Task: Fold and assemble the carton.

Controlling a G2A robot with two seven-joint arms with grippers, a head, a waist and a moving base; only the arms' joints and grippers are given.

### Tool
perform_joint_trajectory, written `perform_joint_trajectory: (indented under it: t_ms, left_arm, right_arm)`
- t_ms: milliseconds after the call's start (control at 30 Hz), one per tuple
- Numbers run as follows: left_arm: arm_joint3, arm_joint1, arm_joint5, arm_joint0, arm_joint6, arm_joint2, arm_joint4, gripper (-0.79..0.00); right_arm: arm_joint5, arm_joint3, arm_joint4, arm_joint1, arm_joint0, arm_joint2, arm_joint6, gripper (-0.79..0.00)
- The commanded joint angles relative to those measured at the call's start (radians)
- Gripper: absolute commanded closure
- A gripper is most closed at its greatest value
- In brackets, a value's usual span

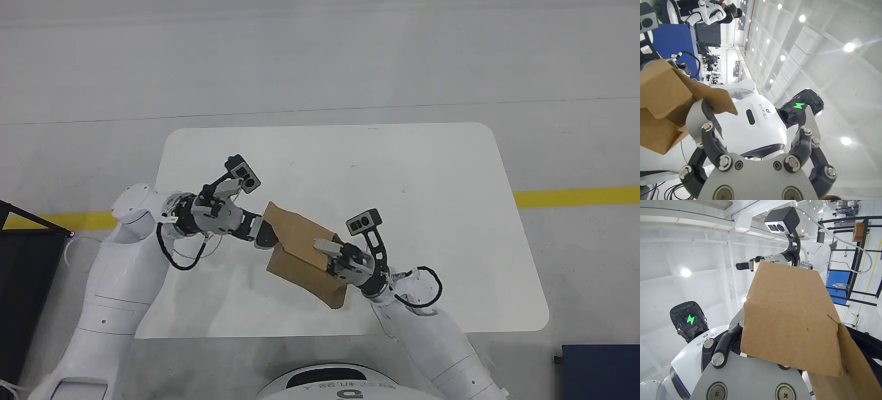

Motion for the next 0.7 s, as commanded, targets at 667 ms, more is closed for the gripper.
perform_joint_trajectory:
  t_ms: [667]
  left_arm:
    - [-0.019,0.023,-0.002,0.025,-0.011,-0.037,0.013,-0.785]
  right_arm:
    - [-0.006,-0.011,0.019,0.015,-0.014,0.004,0.023,0.0]
